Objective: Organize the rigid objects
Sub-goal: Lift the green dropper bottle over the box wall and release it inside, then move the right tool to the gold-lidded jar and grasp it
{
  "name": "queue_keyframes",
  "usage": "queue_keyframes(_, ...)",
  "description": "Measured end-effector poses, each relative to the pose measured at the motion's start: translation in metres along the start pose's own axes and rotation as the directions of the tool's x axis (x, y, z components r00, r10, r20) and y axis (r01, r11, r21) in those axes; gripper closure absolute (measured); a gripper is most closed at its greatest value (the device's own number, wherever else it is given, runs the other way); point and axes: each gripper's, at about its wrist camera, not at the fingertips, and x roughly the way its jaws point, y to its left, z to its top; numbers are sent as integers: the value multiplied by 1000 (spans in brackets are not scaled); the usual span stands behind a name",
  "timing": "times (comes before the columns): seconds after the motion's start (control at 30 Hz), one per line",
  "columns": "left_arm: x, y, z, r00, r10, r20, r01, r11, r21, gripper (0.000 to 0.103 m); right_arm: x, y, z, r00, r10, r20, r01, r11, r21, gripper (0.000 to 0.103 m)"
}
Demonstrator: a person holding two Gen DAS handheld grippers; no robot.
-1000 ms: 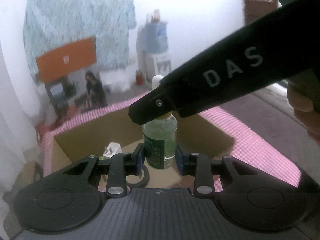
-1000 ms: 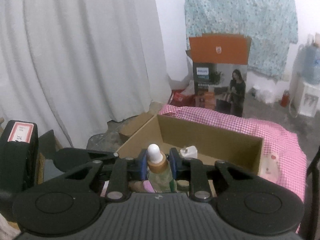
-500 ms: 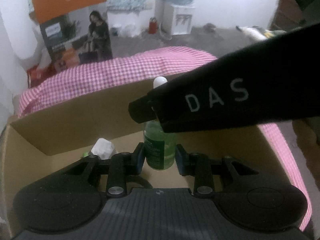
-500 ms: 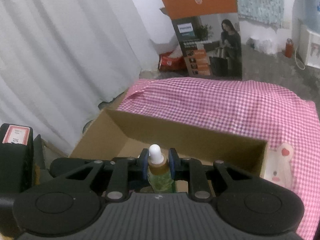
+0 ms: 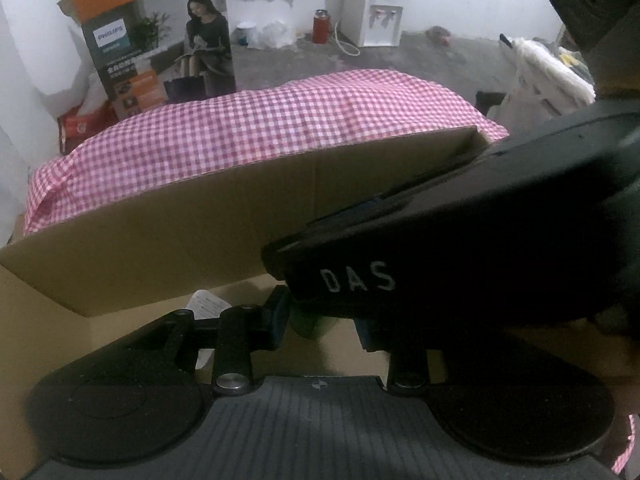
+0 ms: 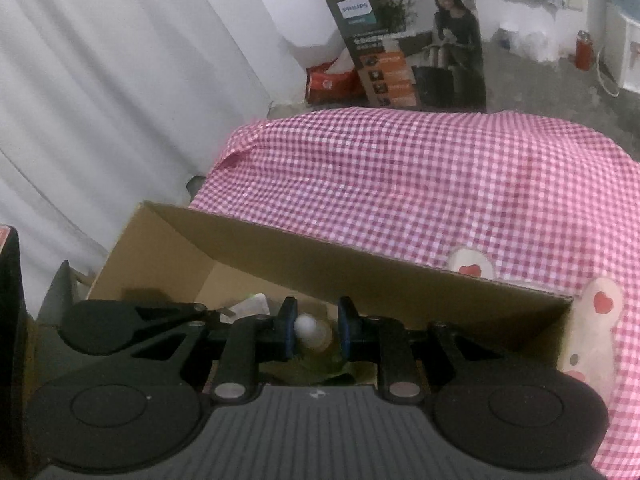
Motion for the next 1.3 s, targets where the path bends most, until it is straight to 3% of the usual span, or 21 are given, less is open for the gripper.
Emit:
queue_keyframes(0.07,-3,0,0,1000,-2,5,2,1000,-1,64,-2,3,0,1000,-8,0,8,1000,-4,76)
queue_keyframes(0.13,-9,0,0,1000,6,19,-6,1000,6,55,-6,5,-1,1000,-13,3,13,1000,0,64)
queue_keyframes(0.17,-13,-2,-2,999,13,29,-13,1000,8,53,-9,6,-2,1000,-15,13,15,1000,0,52)
queue_keyframes(0.2,-17,-1,-2,999,16,37,-17,1000,12,50,-13,8,-3,1000,-17,25,17,1000,-3,50)
queue_keyframes(0.5,-85,-2,-31,991,-5,136,0,999,33,30,-88,25,-35,986,10,166,-19,998,54,50)
queue_keyframes(0.7,-142,1,-81,974,-16,227,-1,997,73,17,-158,51,-94,955,47,294,-65,996,55,50)
queue_keyframes(0.83,-166,5,-118,968,-26,251,3,996,90,15,-181,72,-143,943,88,320,-109,993,49,50)
queue_keyframes(1.03,-175,10,-171,970,-65,232,40,993,109,13,-174,91,-200,942,161,293,-196,976,95,50)
queue_keyframes(1.3,-139,22,-216,984,-28,174,14,997,78,14,-120,107,-231,951,225,212,-265,945,190,50)
